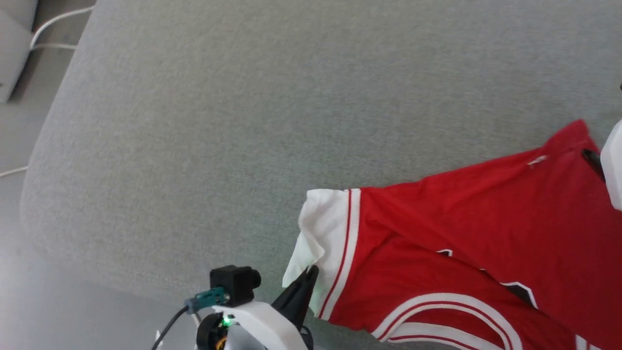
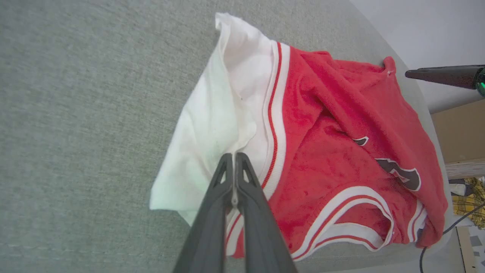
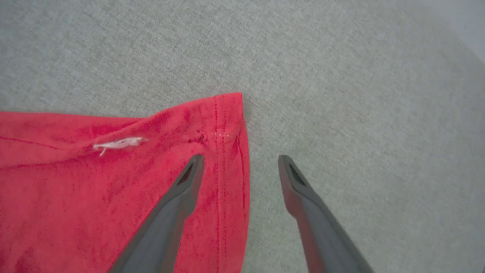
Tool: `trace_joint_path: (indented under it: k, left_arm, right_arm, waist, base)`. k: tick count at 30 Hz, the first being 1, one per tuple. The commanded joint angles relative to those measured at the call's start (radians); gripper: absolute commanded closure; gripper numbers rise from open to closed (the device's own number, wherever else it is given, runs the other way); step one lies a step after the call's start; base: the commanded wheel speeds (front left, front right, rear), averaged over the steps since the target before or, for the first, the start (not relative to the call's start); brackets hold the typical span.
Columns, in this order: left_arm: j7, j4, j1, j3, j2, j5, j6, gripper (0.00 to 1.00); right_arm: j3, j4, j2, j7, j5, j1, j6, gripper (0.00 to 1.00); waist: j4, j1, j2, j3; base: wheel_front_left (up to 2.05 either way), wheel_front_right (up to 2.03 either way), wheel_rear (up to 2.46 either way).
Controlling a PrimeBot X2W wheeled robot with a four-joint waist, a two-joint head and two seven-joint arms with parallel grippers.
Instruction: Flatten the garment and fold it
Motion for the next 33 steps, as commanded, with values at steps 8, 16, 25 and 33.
trace_joint_path:
  k: [8, 16, 25, 33]
  left_arm:
    - [-0.034, 0.074, -0.049, -0.035, -0.034, 0.012, -0.035, 1.0]
    - [-0.05, 0.081, -0.06, -0.017, -0.012, 0.018, -0.032, 1.0]
    - [-0.043, 0.004, -0.066, 0.051, 0.062, 0.024, -0.002, 1.0]
    - [-0.021, -0.09, -0.072, 0.144, 0.158, 0.026, 0.033, 1.0]
  right_arm:
    - [0.13, 0.152, -0.054, -0.001, -0.03, -0.039, -0.001, 0.0]
    - [0.187, 0.223, -0.066, -0.074, 0.012, -0.038, -0.001, 1.0]
    - [0.148, 0.197, -0.026, -0.277, 0.07, -0.106, -0.001, 1.0]
    - [0.137, 0.076, -0.042, -0.4, 0.132, -0.102, -0.001, 1.0]
  waist:
    - [0.117, -0.0002, 0.0, 0.093]
    - [0.093, -0.0002, 0.0, 0.046]
    - [-0.029, -0.0002, 0.0, -0.092]
    - [-0.163, -0.0002, 0.0, -0.216]
  base:
    - [0.0, 0.0, 0.0]
    - [0.0, 0.0, 0.0]
    - [0.0, 0.0, 0.0]
    - [0.0, 0.0, 0.0]
